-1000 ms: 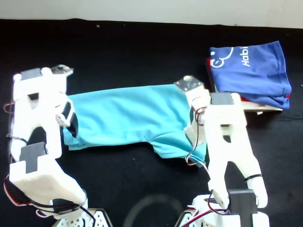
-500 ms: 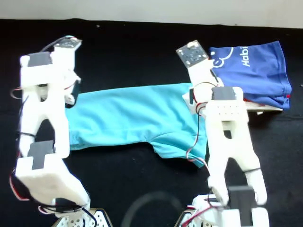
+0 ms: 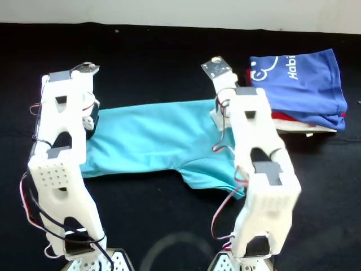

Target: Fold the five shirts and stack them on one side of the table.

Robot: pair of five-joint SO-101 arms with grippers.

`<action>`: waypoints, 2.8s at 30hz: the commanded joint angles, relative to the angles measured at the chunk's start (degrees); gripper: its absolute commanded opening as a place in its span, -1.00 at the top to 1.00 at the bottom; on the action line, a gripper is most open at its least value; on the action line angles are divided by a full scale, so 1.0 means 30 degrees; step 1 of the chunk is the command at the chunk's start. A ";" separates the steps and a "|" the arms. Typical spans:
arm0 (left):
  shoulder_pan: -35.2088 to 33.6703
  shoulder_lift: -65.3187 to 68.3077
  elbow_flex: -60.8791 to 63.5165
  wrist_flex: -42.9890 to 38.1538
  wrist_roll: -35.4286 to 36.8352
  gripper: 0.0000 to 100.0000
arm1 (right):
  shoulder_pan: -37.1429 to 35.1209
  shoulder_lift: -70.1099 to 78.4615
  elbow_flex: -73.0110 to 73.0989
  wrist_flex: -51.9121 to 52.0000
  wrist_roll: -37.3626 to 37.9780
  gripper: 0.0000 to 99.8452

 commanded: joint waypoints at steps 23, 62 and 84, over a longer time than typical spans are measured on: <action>-0.0894 0.6081 -1.5575 0.7150 0.0117 0.98 | 0.0161 0.7546 -2.1084 1.0154 0.0059 0.98; -0.1714 -0.7897 1.2088 -0.4132 0.0088 0.98 | -0.1128 -0.0513 -1.7538 1.5429 -0.2374 0.98; -0.1275 -0.7751 1.3201 -0.5363 0.0088 0.98 | -0.0894 -0.9685 0.8718 0.3326 -0.2315 0.75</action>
